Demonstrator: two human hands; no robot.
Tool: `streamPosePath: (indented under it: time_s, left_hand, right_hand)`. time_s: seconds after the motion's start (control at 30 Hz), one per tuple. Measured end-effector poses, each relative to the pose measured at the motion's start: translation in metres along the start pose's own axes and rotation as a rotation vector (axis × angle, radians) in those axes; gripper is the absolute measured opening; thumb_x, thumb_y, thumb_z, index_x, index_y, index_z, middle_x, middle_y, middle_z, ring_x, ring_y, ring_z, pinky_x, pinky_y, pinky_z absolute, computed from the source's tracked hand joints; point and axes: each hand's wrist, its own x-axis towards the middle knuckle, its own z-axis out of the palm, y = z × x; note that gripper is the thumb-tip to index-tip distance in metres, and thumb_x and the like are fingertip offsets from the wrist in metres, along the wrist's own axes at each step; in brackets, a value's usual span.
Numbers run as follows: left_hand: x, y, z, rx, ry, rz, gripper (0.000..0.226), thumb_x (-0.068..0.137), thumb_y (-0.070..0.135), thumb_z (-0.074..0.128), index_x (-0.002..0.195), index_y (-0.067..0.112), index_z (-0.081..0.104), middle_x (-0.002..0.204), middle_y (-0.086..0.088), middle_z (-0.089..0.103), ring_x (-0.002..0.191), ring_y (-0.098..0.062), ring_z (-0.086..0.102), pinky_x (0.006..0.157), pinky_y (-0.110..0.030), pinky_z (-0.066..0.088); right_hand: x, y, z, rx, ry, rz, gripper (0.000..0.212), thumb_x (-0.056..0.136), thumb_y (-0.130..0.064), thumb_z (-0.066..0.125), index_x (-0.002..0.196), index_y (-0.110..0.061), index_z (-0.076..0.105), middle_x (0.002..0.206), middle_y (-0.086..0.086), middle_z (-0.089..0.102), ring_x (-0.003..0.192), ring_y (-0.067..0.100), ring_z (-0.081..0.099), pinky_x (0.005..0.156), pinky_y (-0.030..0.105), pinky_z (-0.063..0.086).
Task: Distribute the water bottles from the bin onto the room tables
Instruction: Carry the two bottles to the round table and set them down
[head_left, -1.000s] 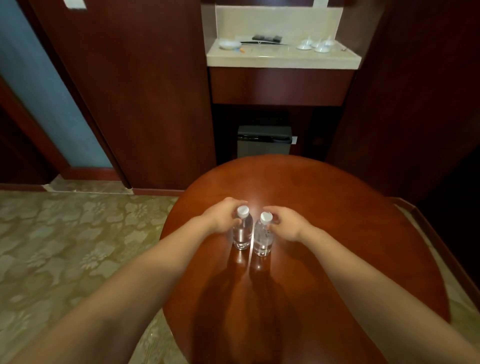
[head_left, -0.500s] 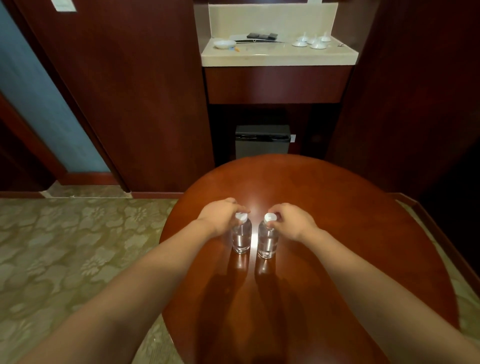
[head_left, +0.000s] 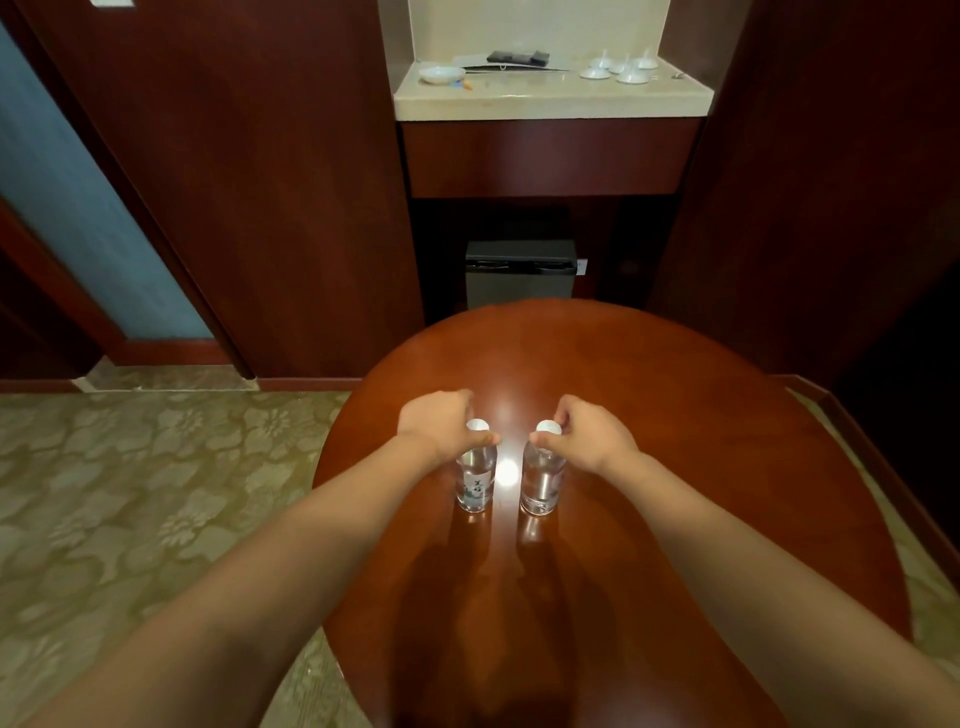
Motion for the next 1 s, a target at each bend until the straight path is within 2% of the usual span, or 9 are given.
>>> streamPosePath:
  time_s: [0.1, 0.17, 0.23, 0.3, 0.37, 0.5, 0.8, 1.0]
  left_hand:
    - [-0.001, -0.003, 0.004, -0.074, -0.028, -0.011, 0.049, 0.074, 0.069, 0.064, 0.095, 0.025, 0.056, 0.094, 0.006, 0.064, 0.089, -0.018, 0.061, 0.064, -0.031, 0.043]
    - [-0.001, -0.008, 0.008, -0.167, -0.056, 0.005, 0.048, 0.072, 0.065, 0.07, 0.103, 0.028, 0.061, 0.099, 0.009, 0.064, 0.093, -0.015, 0.06, 0.071, -0.031, 0.048]
    - [-0.003, -0.013, 0.013, -0.281, -0.074, 0.017, 0.046, 0.07, 0.056, 0.077, 0.106, 0.03, 0.064, 0.102, 0.012, 0.066, 0.097, -0.011, 0.062, 0.079, -0.033, 0.051]
    - [-0.003, -0.019, 0.016, -0.367, -0.068, 0.014, 0.039, 0.07, 0.046, 0.081, 0.104, 0.031, 0.067, 0.103, 0.013, 0.068, 0.098, -0.01, 0.064, 0.084, -0.034, 0.052]
    - [-0.002, -0.021, 0.019, -0.413, -0.063, 0.025, 0.033, 0.072, 0.038, 0.082, 0.101, 0.032, 0.068, 0.102, 0.014, 0.069, 0.098, -0.009, 0.064, 0.088, -0.036, 0.052]
    - [-0.003, -0.018, 0.021, -0.461, -0.057, 0.044, 0.029, 0.074, 0.032, 0.082, 0.097, 0.035, 0.065, 0.103, 0.014, 0.068, 0.099, -0.008, 0.063, 0.093, -0.039, 0.051]
    - [0.0, -0.008, 0.02, -0.425, -0.04, 0.066, 0.029, 0.075, 0.032, 0.081, 0.099, 0.034, 0.063, 0.105, 0.011, 0.067, 0.098, -0.011, 0.062, 0.09, -0.038, 0.051]
    - [0.003, -0.007, 0.017, -0.466, -0.034, 0.055, 0.03, 0.075, 0.025, 0.081, 0.098, 0.032, 0.063, 0.102, 0.011, 0.067, 0.096, -0.011, 0.063, 0.089, -0.037, 0.051]
  right_hand:
    - [-0.002, 0.002, -0.002, -0.042, 0.002, 0.007, 0.043, 0.081, -0.056, 0.069, 0.088, -0.018, 0.05, 0.082, -0.002, 0.059, 0.076, 0.022, 0.058, 0.055, 0.031, 0.036]
    - [-0.003, 0.004, -0.002, 0.004, -0.029, -0.029, 0.041, 0.081, -0.051, 0.071, 0.104, -0.02, 0.057, 0.097, -0.004, 0.063, 0.089, 0.022, 0.062, 0.067, 0.033, 0.047]
    - [-0.005, 0.005, -0.002, 0.05, -0.089, -0.086, 0.042, 0.082, -0.036, 0.072, 0.119, -0.018, 0.062, 0.113, -0.002, 0.066, 0.102, 0.024, 0.064, 0.083, 0.037, 0.053]
    - [-0.005, 0.005, -0.001, 0.049, -0.134, -0.116, 0.032, 0.082, -0.018, 0.068, 0.114, -0.014, 0.066, 0.113, 0.005, 0.07, 0.101, 0.026, 0.065, 0.087, 0.042, 0.054]
    - [-0.004, 0.007, 0.0, 0.041, -0.138, -0.112, 0.027, 0.084, -0.011, 0.065, 0.11, -0.014, 0.066, 0.11, 0.007, 0.07, 0.099, 0.026, 0.064, 0.087, 0.044, 0.055]
    - [-0.004, 0.007, 0.0, 0.012, -0.097, -0.12, 0.022, 0.086, -0.014, 0.063, 0.108, -0.016, 0.067, 0.105, 0.006, 0.071, 0.098, 0.027, 0.065, 0.084, 0.043, 0.055]
    - [0.0, -0.007, 0.008, 0.003, -0.037, -0.078, 0.024, 0.082, -0.027, 0.073, 0.103, -0.016, 0.069, 0.099, 0.004, 0.073, 0.092, 0.024, 0.066, 0.08, 0.043, 0.056]
    - [0.002, -0.013, 0.009, -0.009, -0.018, -0.078, 0.022, 0.083, -0.026, 0.072, 0.103, -0.018, 0.069, 0.099, 0.005, 0.073, 0.09, 0.024, 0.066, 0.078, 0.041, 0.056]
